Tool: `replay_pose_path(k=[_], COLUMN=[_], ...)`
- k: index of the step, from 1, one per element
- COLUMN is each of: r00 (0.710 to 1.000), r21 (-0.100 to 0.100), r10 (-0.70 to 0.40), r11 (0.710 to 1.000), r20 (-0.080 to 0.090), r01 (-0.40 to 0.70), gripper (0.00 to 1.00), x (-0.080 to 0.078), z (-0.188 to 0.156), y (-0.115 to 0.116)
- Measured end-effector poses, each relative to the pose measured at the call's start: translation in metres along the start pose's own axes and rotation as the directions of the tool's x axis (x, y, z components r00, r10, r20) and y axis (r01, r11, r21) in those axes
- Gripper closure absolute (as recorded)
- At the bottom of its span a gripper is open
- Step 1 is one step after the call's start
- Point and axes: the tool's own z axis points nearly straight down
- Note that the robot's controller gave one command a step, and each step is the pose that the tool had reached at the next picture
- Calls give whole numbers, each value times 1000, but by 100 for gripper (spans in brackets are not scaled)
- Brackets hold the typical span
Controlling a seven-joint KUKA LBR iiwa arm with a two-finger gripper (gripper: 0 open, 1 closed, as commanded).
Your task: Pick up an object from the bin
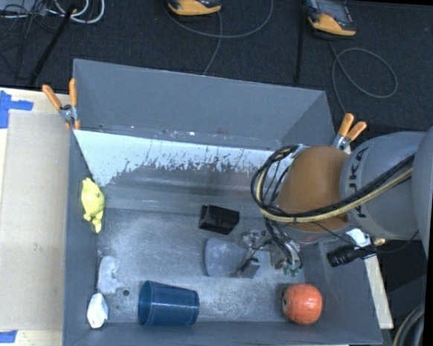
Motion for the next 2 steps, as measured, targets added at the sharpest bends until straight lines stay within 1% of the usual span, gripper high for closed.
replay_pose_path(k=[1,2], r00=[1000,1000], r21=[0,0], r10=[0,1], r11=[1000,1000], r20=[0,4], r01=[0,-1], gripper=[100,100], x=[0,-1], z=[-11,-19], y=[0,0])
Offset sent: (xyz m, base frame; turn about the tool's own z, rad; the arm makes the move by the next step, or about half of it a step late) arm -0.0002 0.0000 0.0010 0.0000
